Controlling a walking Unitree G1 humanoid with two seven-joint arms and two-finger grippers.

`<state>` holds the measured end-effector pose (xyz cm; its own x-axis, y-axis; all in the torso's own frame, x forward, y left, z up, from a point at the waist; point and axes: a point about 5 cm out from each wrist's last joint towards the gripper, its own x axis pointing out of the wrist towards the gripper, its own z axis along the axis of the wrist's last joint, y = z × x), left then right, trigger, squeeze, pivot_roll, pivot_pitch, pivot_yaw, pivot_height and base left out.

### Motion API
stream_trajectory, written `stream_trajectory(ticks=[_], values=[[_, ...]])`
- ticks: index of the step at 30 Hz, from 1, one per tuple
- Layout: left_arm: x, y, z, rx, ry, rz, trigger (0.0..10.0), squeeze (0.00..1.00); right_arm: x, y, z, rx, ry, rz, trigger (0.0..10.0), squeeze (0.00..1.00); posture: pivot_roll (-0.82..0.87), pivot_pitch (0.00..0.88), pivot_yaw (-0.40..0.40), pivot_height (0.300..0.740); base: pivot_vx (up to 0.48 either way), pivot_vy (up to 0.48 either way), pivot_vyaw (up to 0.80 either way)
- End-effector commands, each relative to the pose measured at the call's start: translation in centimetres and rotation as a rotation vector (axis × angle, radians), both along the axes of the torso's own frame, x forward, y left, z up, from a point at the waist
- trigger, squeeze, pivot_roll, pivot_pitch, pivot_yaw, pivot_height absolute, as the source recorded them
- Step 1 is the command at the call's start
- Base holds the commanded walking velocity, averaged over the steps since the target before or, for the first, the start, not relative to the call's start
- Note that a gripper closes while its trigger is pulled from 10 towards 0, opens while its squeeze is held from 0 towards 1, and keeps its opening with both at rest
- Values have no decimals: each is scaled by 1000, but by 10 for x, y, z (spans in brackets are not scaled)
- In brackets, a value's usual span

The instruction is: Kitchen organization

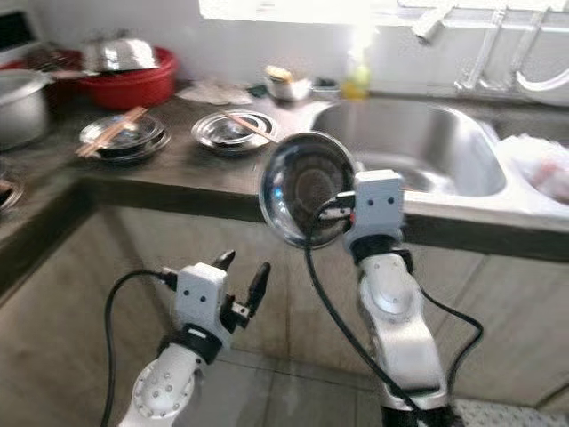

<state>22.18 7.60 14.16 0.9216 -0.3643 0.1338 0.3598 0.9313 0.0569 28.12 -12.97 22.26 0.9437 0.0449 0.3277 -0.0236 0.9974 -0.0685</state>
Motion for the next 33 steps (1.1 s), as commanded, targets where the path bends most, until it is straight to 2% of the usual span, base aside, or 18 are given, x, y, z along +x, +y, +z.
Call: stream_trajectory(ticks=[1, 5, 6, 10, 16, 24, 26, 29, 33], values=[[-1, -1, -1, 15, -1, -6, 10000, 0, -2, 1, 13, -1, -54, 0, 10000, 0, 79, 8, -7, 740, 0, -435, -781], [0, 0, 0, 10, -1, -5, 10000, 0, -1, 3, 22, 18, -91, 21, 10000, 0, 80, 8, -6, 740, 0, -433, -391], [0, 0, 0, 5, 0, -3, 10000, 0, 0, 5, 32, 30, -119, 41, 10000, 0, 80, 9, -6, 740, 289, -319, 0], [1, 2, 0, -14, 6, 21, 10000, 0, 2, 4, 42, 37, -145, 50, 10000, 0, 81, 10, -10, 740, 0, 0, 0], [1, 2, 2, 11, -11, 16, 10000, 0, 6, 1, 41, 19, -135, 60, 10000, 0, 82, 10, -11, 740, 0, -47, 0], [0, 1, 1, 17, -12, 15, 10000, 0, 8, 4, 38, -17, -109, 102, 10000, 0, 84, 7, -18, 740, 337, -315, 0], [0, 0, 1, 17, -11, 14, 10000, 0, 10, 4, 37, -36, -108, 113, 10000, 0, 85, 5, -19, 740, 390, -276, 775], [0, 0, 1, 16, -12, 14, 10000, 0, 10, 4, 36, -30, -103, 120, 10000, 0, 85, 5, -19, 740, 393, -271, 781], [0, 0, 1, 15, -11, 15, 10000, 0, 12, 5, 36, 2, -93, 136, 10000, 0, 88, 1, -20, 740, 443, 0, 0]])
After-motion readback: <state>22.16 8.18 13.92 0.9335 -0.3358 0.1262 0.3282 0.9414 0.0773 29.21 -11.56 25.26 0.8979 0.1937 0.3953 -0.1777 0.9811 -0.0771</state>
